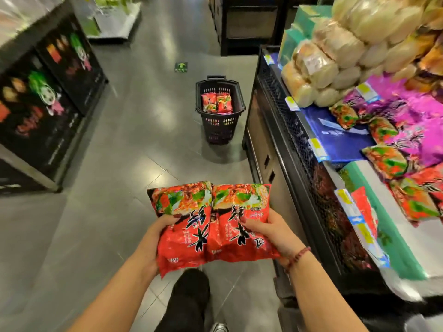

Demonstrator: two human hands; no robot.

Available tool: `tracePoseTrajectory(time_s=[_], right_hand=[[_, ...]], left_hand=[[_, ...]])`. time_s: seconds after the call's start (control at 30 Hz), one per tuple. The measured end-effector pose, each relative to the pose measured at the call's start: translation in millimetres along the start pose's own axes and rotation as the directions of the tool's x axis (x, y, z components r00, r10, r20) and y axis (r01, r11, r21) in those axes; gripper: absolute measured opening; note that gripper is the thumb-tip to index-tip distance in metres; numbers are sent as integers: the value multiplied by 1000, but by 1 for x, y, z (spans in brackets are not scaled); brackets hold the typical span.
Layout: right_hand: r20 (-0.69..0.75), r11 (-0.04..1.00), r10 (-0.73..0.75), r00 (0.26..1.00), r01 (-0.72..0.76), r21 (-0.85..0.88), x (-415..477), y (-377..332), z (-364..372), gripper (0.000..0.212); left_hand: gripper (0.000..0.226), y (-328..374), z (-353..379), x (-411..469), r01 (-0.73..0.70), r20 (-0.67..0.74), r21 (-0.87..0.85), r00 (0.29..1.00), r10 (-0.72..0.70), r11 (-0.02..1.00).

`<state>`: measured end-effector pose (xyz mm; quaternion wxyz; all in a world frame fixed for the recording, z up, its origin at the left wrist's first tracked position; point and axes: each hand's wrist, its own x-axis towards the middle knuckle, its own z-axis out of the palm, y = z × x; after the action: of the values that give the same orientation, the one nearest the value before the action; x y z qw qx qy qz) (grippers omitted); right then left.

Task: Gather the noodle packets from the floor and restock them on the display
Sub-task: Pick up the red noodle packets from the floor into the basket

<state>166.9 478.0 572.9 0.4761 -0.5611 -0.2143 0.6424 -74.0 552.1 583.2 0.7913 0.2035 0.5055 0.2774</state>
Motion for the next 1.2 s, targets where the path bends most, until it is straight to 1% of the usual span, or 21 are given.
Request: tracePoseTrajectory(time_s=[0.1,0.2,0.33,0.43,0.53,0.63,0.67,0.8,0.9,1.0,1.1,1.2], right_hand=[[-35,999,-1,999,-1,-54,40,-26,-5,70],[-42,995,-11,999,7,-97,89,-56,-8,68],[-44,991,-53,998,47,-127,164,-109,-12,49],[-57,993,-65,996,59,-102,214,-151,-11,42],[-68,996,-86,994,83,-46,259,-184,-13,48],[-66,996,-87,994,85,-41,300,-216,-19,54],[-68,995,-88,994,85,-46,315,-226,-21,54],[-36,996,-83,996,81,-47,378,-268,-35,54],[16,996,-53,998,54,-72,431,-300,-49,52],[22,995,-21,1000,23,-96,486,-336,-63,46],[29,989,-29,999,33,-143,531,-374,-68,61],[35,995,-16,999,19,-96,573,-400,-70,66]], left_hand=[[48,26,9,42,-19,-31,9,999,20,1000],[45,61,19,88,-31,-24,9,999,31,999],[43,119,37,157,-41,-6,-14,999,41,999],[45,164,53,202,-43,13,-19,999,44,999],[45,206,71,242,-48,31,-14,998,48,999],[51,241,85,283,-80,-13,26,997,81,996],[50,252,89,299,-104,-36,38,994,106,994],[17,290,113,359,-208,-105,65,971,214,976],[9,321,134,404,-268,-137,90,951,278,959],[12,354,160,446,-298,-161,111,936,313,948],[22,384,182,479,-294,-155,116,938,310,949],[25,407,196,508,-281,-163,106,941,295,954]])
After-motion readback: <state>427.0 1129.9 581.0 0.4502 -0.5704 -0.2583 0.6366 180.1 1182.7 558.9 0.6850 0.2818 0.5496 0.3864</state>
